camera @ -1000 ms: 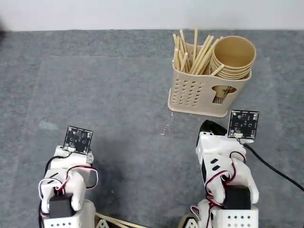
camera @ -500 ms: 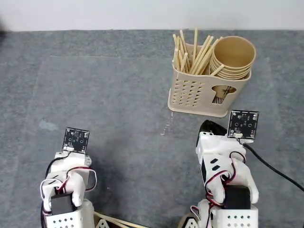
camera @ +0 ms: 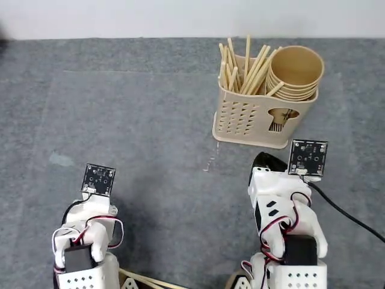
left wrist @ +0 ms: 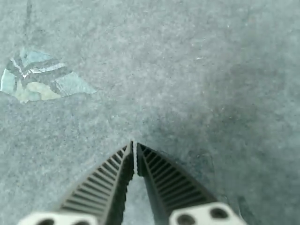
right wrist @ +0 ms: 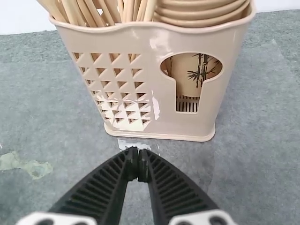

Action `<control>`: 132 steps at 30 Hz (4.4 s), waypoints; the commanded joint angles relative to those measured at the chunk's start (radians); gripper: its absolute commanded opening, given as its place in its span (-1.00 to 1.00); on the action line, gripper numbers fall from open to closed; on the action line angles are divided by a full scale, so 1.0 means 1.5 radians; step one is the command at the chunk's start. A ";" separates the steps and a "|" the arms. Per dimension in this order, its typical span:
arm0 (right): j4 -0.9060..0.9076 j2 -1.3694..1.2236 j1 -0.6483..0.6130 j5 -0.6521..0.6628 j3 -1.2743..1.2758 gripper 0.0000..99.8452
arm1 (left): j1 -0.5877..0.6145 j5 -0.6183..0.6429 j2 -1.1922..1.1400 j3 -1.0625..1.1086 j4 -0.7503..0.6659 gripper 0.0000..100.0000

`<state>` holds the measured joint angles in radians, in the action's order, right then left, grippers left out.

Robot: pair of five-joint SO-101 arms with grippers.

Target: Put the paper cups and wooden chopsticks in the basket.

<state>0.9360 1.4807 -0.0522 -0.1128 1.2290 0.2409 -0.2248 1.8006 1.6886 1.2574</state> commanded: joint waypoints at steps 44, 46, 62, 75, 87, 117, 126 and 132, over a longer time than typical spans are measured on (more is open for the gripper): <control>-0.018 0.006 0.004 0.025 -0.002 -0.98 | -0.001 0.005 0.011 -0.005 0.005 -0.97; -0.018 0.005 0.004 0.025 -0.002 -0.98 | -0.001 0.005 0.011 -0.005 0.005 -0.97; 0.020 0.003 -0.038 0.050 -0.035 -0.98 | 0.000 0.004 0.011 -0.005 0.005 -0.97; 0.201 -0.297 -0.232 0.108 -0.325 -0.95 | 0.000 0.004 0.011 -0.005 0.005 -0.97; 0.257 -0.807 -0.383 0.251 -0.601 -0.85 | 0.000 0.004 0.011 -0.005 0.005 -0.97; 0.282 -1.136 -0.506 0.282 -0.750 -0.19 | 0.000 0.004 0.011 -0.005 0.005 -0.97; 0.170 -1.236 -0.452 0.282 -0.764 -0.19 | 0.000 0.004 0.011 -0.005 0.005 -0.97; 0.164 -1.311 -0.418 0.283 -0.819 -0.32 | 0.000 0.004 0.011 -0.005 0.005 -0.97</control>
<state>1.2060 -0.4511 -0.7196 0.3184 0.0660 0.2409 -0.2248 1.8021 1.6886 1.2574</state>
